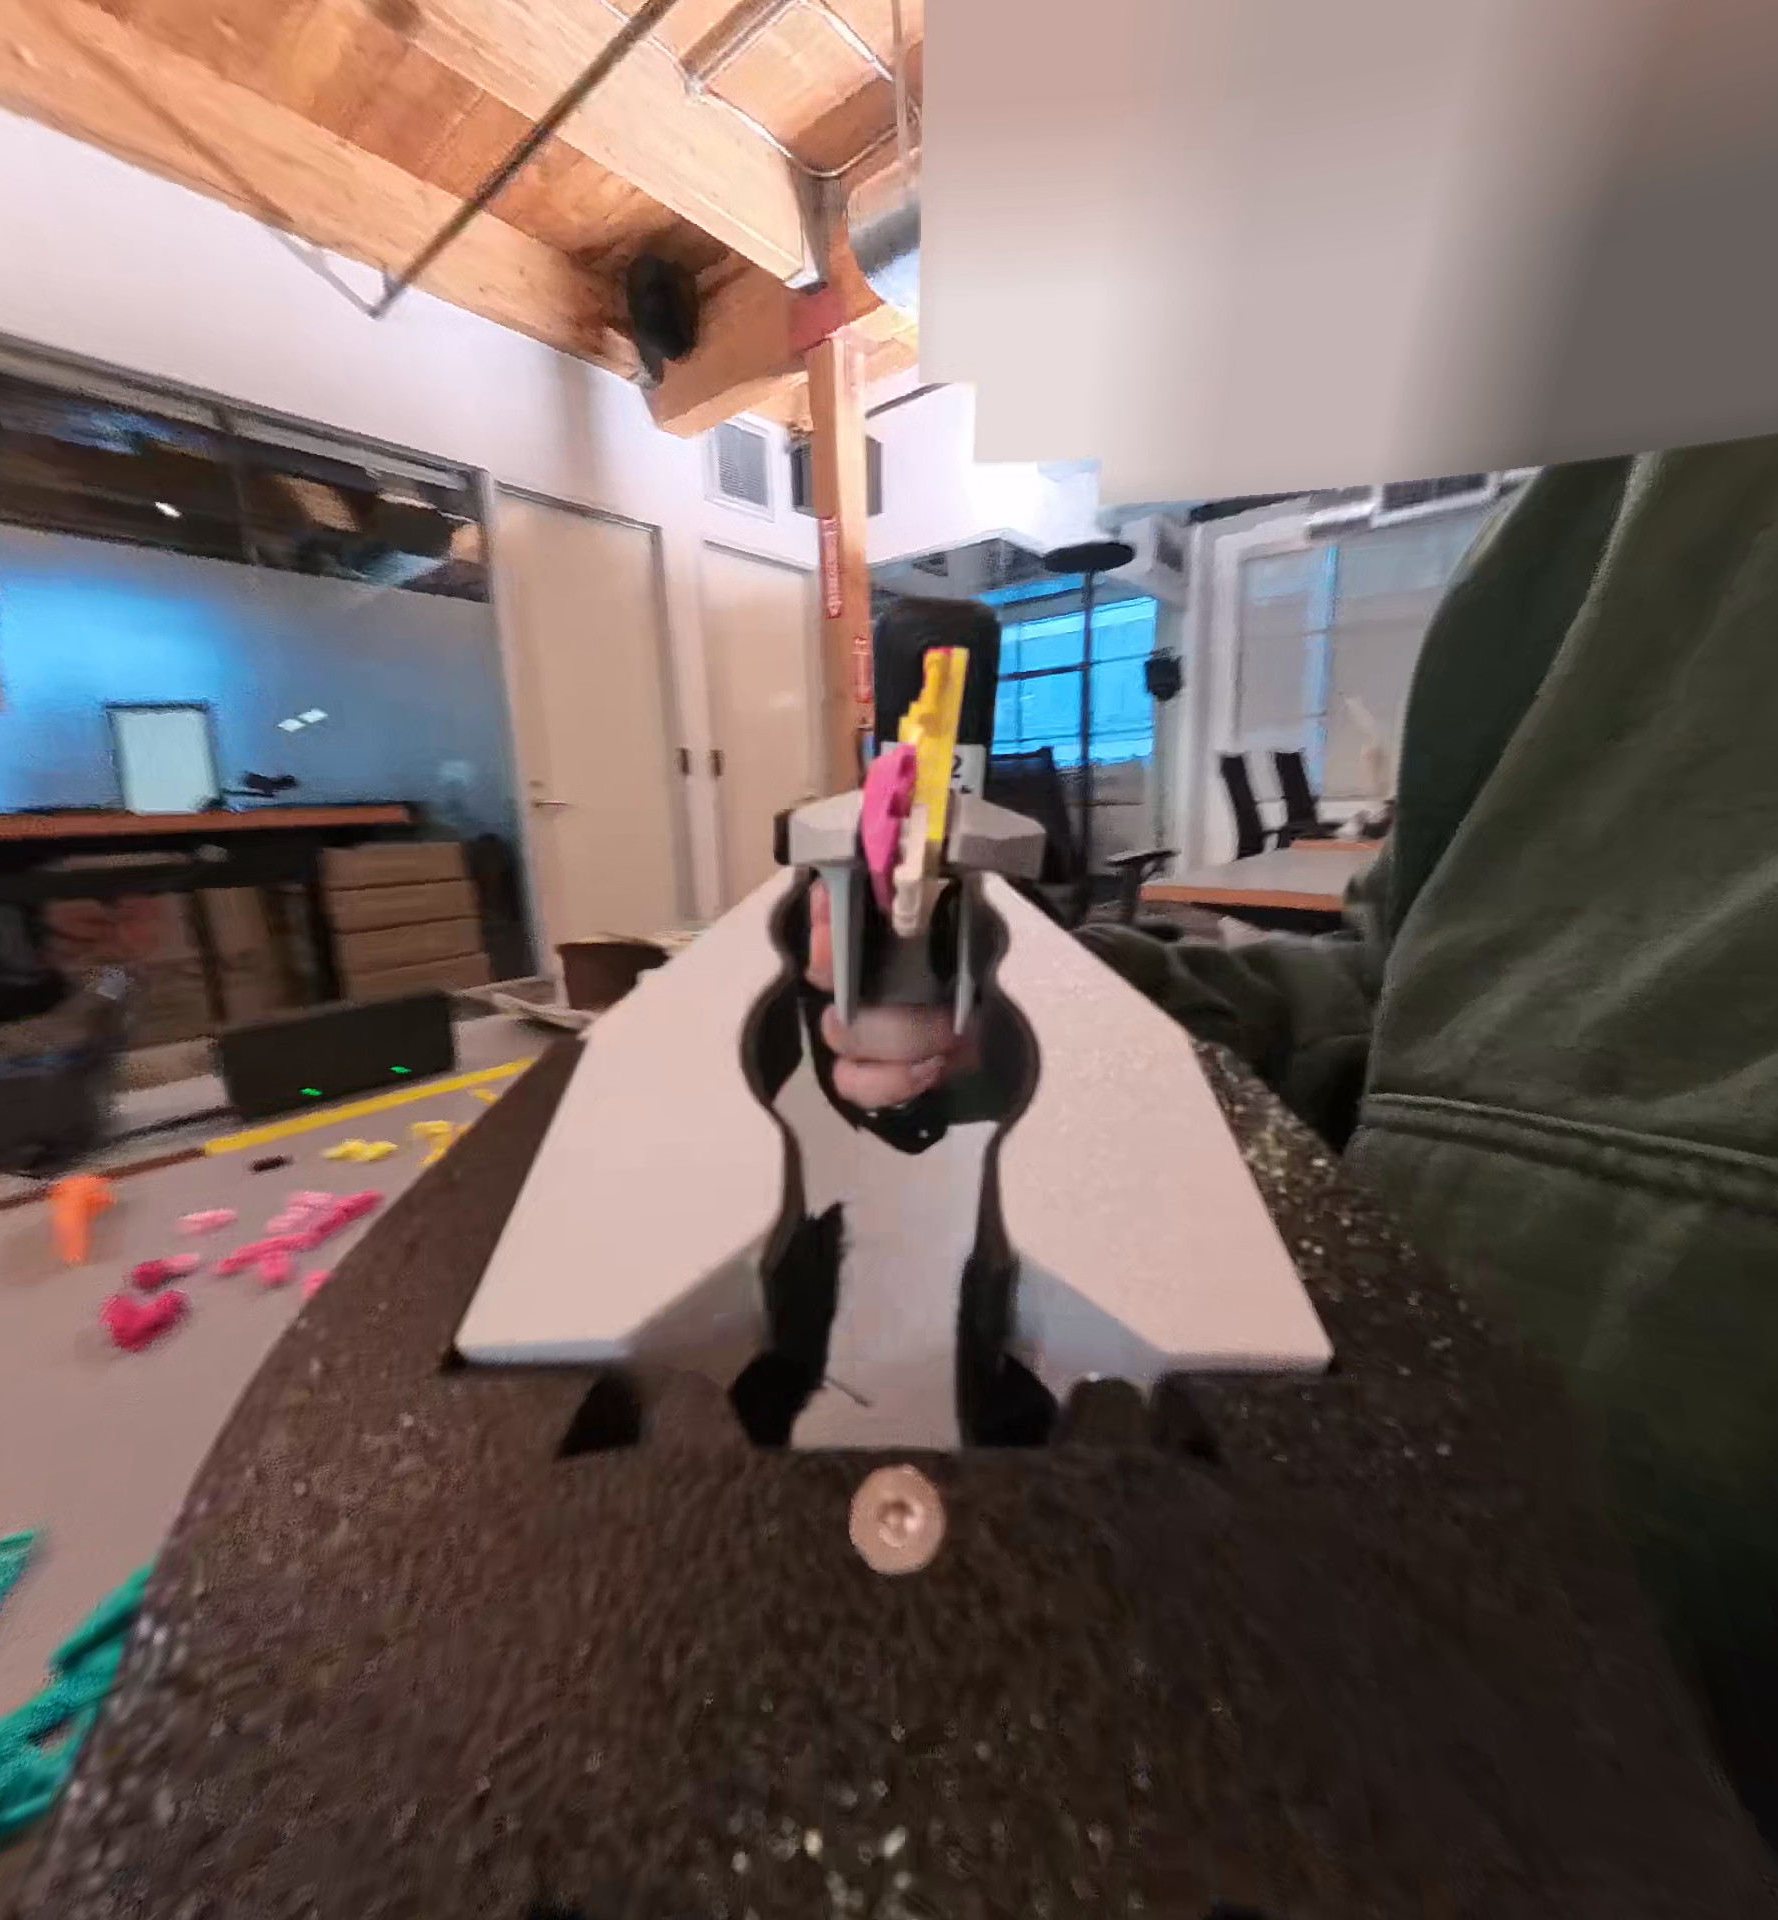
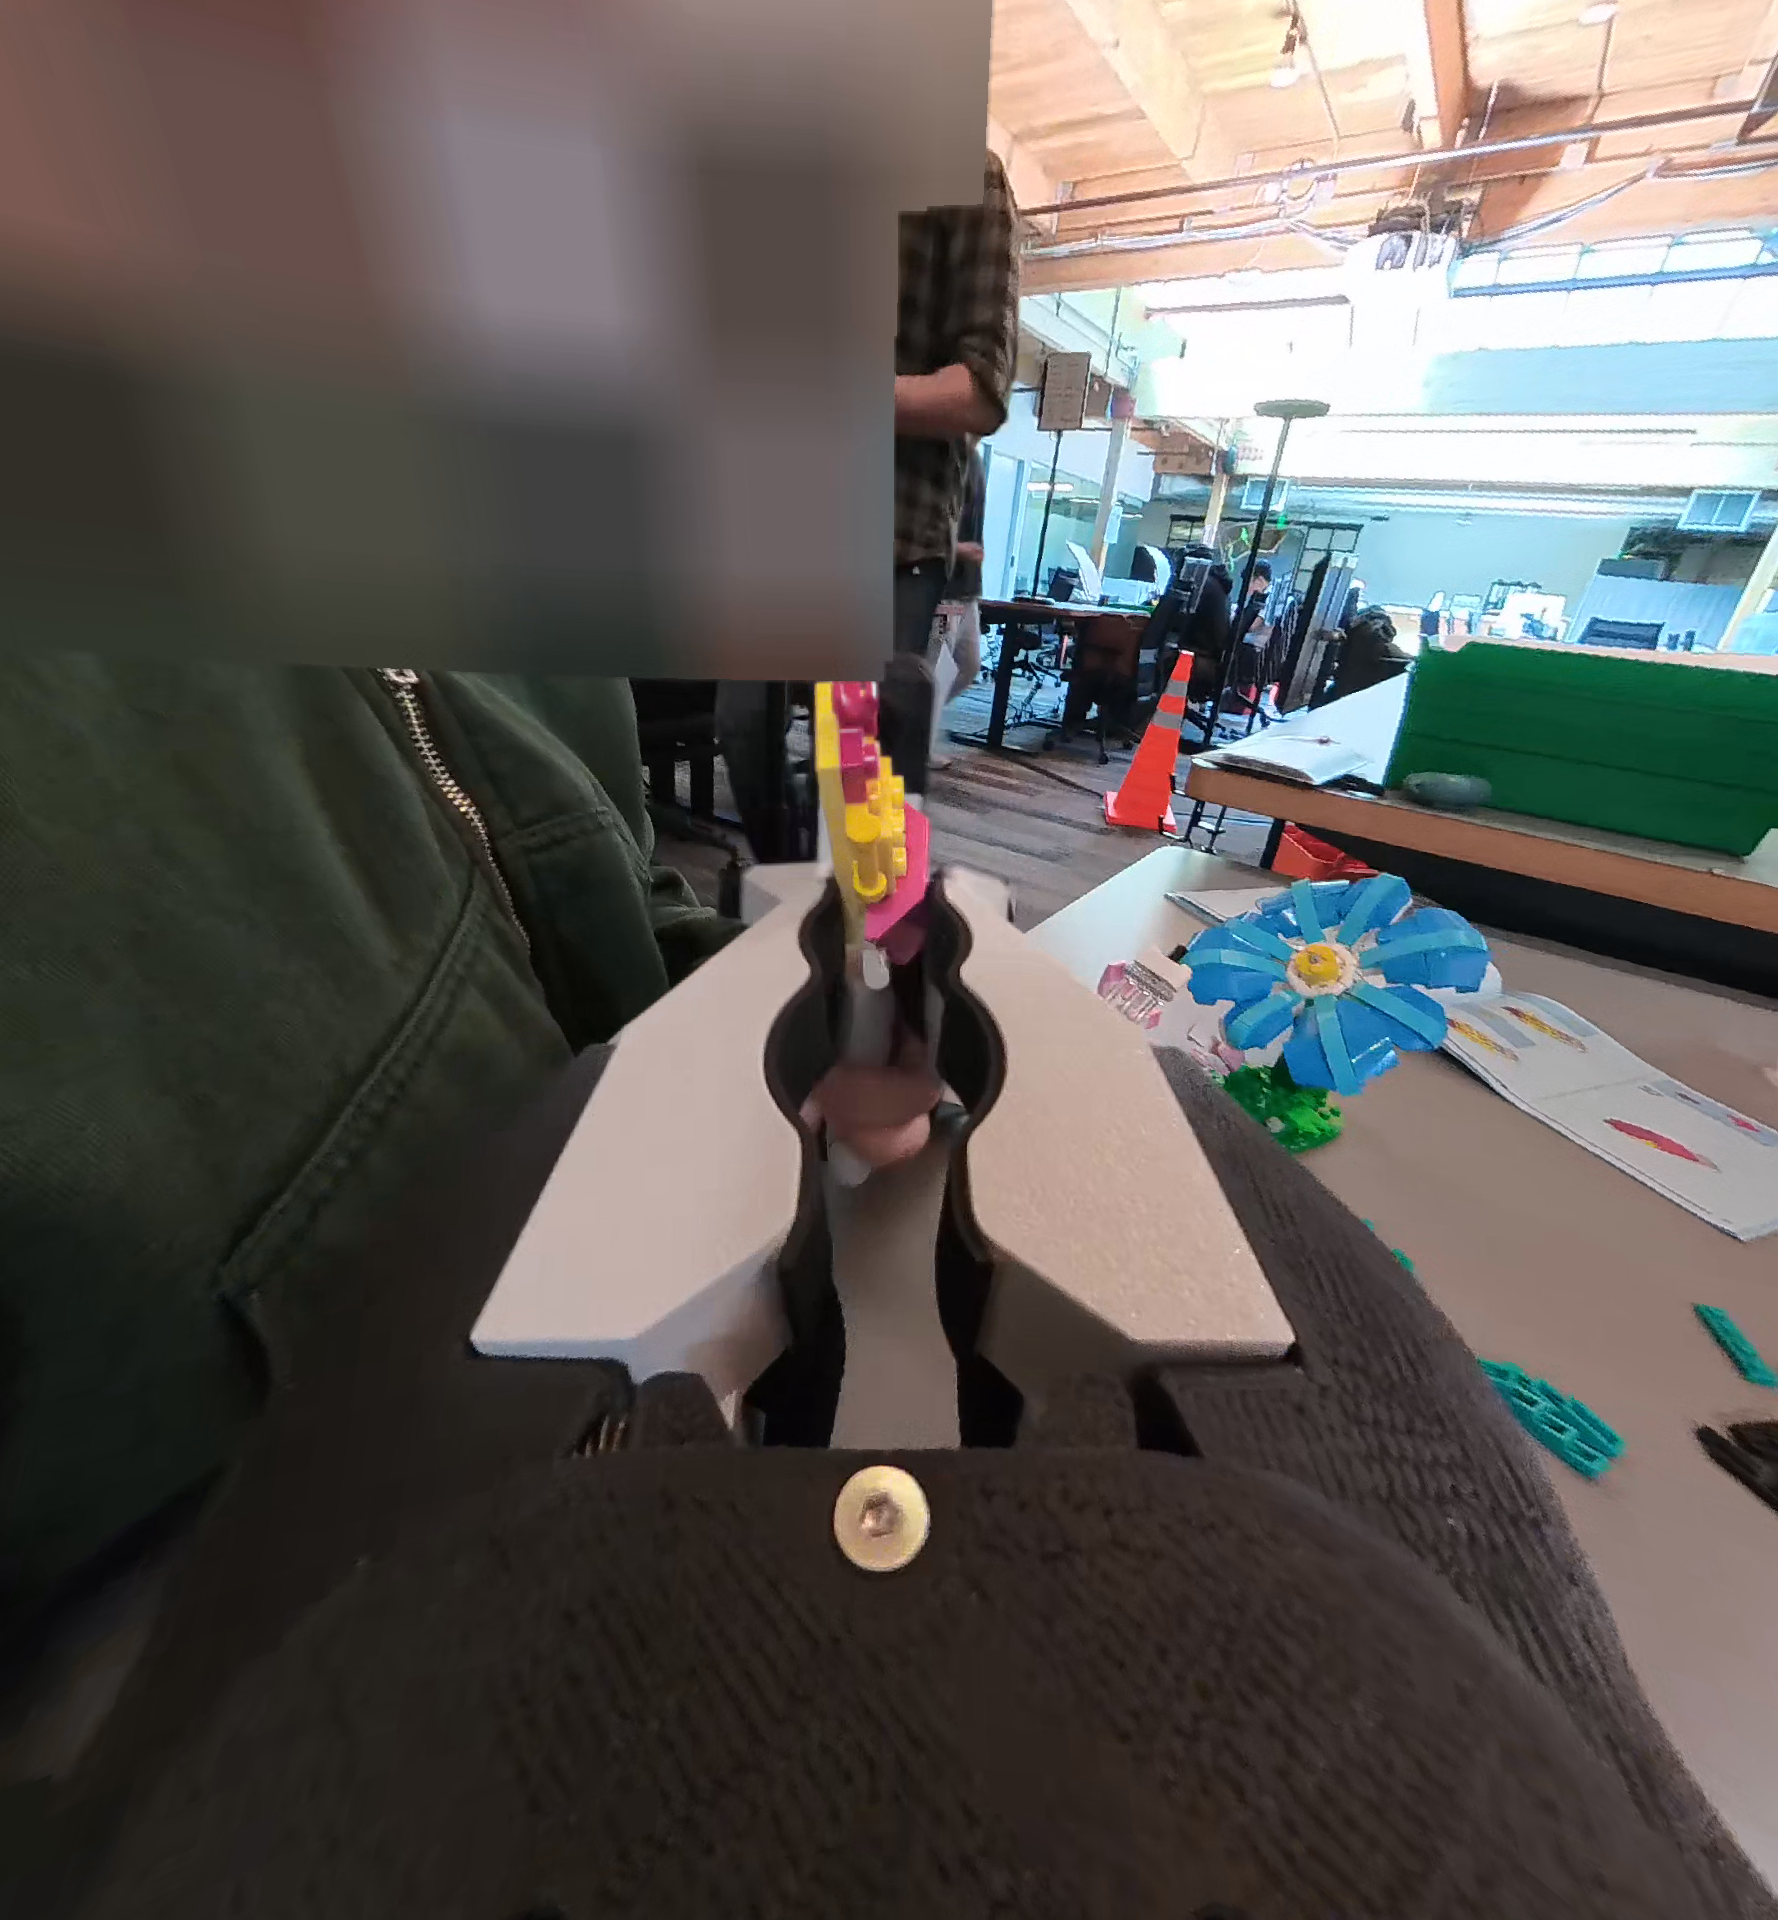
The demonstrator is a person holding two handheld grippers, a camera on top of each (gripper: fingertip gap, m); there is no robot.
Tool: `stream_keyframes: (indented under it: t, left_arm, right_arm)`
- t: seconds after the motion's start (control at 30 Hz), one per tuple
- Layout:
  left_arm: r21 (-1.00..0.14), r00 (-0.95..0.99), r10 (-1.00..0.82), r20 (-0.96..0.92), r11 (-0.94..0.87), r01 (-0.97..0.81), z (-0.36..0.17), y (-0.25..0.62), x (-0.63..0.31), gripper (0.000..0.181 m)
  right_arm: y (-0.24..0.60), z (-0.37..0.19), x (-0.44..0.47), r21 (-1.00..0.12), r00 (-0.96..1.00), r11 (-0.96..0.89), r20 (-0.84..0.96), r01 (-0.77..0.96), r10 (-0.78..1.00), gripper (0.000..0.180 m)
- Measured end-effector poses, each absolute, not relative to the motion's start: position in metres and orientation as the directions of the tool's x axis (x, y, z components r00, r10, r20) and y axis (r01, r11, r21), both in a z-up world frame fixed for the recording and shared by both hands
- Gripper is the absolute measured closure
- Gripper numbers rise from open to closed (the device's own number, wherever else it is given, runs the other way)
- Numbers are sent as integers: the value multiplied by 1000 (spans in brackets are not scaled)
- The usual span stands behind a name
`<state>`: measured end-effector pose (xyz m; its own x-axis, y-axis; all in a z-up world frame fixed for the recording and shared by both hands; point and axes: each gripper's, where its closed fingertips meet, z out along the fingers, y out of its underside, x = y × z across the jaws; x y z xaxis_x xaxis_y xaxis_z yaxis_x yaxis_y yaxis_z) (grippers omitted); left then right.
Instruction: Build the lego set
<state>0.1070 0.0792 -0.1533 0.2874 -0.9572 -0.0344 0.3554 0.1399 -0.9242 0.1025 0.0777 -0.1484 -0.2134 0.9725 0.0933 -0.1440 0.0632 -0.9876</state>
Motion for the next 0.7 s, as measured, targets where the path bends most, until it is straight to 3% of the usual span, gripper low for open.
stream_keyframes:
  t: [0.1, 0.23, 0.47, 0.7]
  left_arm:
    - [-929, 322, -936, -143, 240, 283, -149, 74, 111, 149]
    - [-924, 349, -909, -225, 314, 221, -150, 72, 117, 159]
    - [-909, 357, -903, -239, 338, 245, -145, 69, 111, 166]
    - [-927, 320, -926, -200, 285, 246, -149, 68, 112, 160]
  right_arm:
    - [78, -152, 103, -990, -207, 73, 98, -124, 973, 166]
    - [74, -156, 100, -991, -219, 92, 112, -97, 969, 166]
    - [73, -158, 100, -990, -204, 129, 139, -62, 969, 165]
    - [74, -163, 99, -980, -175, 199, 198, -8, 965, 166]
